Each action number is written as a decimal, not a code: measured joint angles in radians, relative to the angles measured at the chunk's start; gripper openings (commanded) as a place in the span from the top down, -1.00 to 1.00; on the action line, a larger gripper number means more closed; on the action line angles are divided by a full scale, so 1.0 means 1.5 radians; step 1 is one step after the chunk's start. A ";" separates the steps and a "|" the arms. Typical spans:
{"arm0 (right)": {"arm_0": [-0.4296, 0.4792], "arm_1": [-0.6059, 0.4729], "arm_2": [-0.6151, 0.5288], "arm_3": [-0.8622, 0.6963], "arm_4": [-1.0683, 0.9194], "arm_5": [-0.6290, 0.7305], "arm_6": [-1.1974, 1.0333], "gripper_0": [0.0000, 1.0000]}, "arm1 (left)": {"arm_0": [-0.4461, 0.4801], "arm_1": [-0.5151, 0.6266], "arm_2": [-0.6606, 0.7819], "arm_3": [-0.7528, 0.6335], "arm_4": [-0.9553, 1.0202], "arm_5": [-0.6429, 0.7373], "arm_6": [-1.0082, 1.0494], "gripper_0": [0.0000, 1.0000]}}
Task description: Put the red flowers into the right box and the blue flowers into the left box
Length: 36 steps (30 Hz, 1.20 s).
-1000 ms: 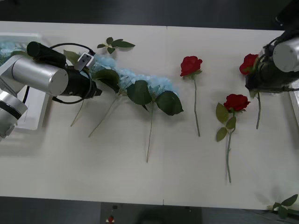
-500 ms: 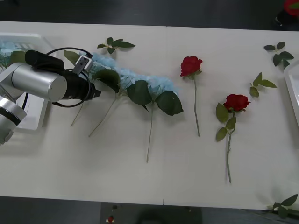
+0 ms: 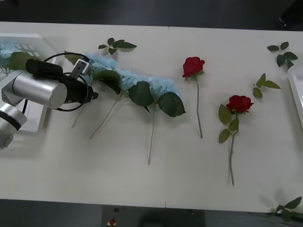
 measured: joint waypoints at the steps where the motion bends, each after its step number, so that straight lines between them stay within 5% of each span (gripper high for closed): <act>1: 0.000 -0.003 0.000 0.032 0.000 -0.016 0.023 1.00 | 0.000 0.000 0.000 0.000 0.000 0.000 0.000 -1.00; 2: 0.000 -0.004 0.000 0.062 0.000 -0.033 0.057 1.00 | 0.000 0.000 0.000 0.000 0.000 0.000 0.000 -0.31; 3: 0.000 -0.004 0.000 0.084 0.000 -0.046 0.092 1.00 | 0.000 0.000 0.000 0.000 0.000 0.000 0.000 0.73; 4: 0.001 -0.004 0.000 0.105 0.000 -0.062 0.134 1.00 | 0.000 0.000 0.000 0.000 0.000 0.000 0.000 1.00; 17: 0.167 0.069 0.000 0.150 0.010 -0.295 0.211 1.00 | 0.000 0.000 0.000 0.000 0.000 0.000 0.000 1.00; 24: 0.190 0.101 0.000 0.176 0.034 -0.332 0.210 1.00 | 0.000 0.000 0.000 0.000 0.000 0.000 0.000 1.00; 27: 0.190 0.104 0.000 0.183 0.051 -0.340 0.210 0.37 | 0.000 0.000 0.000 0.000 0.001 0.000 0.000 1.00; 29: 0.190 0.104 0.000 0.183 0.071 -0.343 0.210 -0.38 | 0.000 0.000 0.000 0.000 0.001 0.000 0.000 1.00; 31: 0.190 0.104 0.000 0.183 0.075 -0.343 0.210 -0.77 | 0.000 0.000 0.000 0.000 0.003 0.002 0.000 1.00; 36: 0.190 0.104 0.000 0.180 0.065 -0.343 0.211 -0.78 | 0.000 0.003 0.023 -0.031 0.020 0.091 0.000 1.00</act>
